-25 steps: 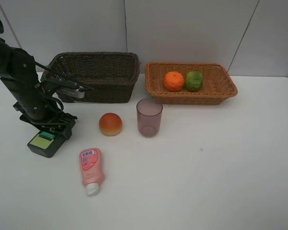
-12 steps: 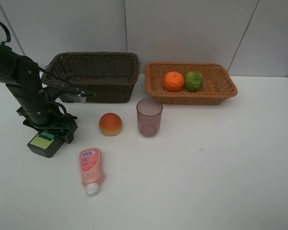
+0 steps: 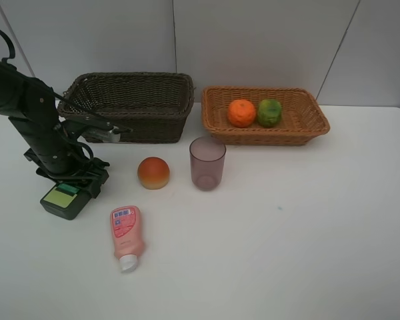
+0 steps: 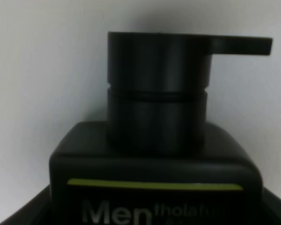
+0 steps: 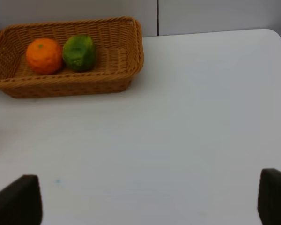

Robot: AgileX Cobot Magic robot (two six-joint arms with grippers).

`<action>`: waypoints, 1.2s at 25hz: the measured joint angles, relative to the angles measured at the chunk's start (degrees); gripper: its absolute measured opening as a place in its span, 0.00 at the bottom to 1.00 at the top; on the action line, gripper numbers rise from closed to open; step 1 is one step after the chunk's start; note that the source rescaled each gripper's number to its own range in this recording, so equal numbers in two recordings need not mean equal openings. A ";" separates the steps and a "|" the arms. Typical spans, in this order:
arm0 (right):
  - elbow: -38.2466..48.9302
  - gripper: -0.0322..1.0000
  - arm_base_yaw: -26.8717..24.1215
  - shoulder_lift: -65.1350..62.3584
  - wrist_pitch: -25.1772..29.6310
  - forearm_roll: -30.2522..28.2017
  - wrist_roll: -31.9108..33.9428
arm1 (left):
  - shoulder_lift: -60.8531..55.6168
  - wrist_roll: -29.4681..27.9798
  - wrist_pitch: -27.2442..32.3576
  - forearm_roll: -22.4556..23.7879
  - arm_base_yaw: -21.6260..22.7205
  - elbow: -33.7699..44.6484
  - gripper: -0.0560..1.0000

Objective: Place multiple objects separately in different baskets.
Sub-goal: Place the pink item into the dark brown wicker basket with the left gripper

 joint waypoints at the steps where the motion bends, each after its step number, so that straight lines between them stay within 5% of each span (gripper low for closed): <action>1: 0.00 1.00 0.00 0.00 0.00 0.00 0.00 | 0.00 0.00 0.00 0.00 0.00 0.00 0.83; 23: 0.00 1.00 0.00 0.00 0.00 0.00 0.00 | -3.61 -4.17 0.56 -1.79 0.00 -0.08 0.83; 30: 0.00 1.00 0.00 0.00 0.00 0.00 0.00 | -12.78 -6.48 6.45 -3.13 -0.05 -0.13 0.83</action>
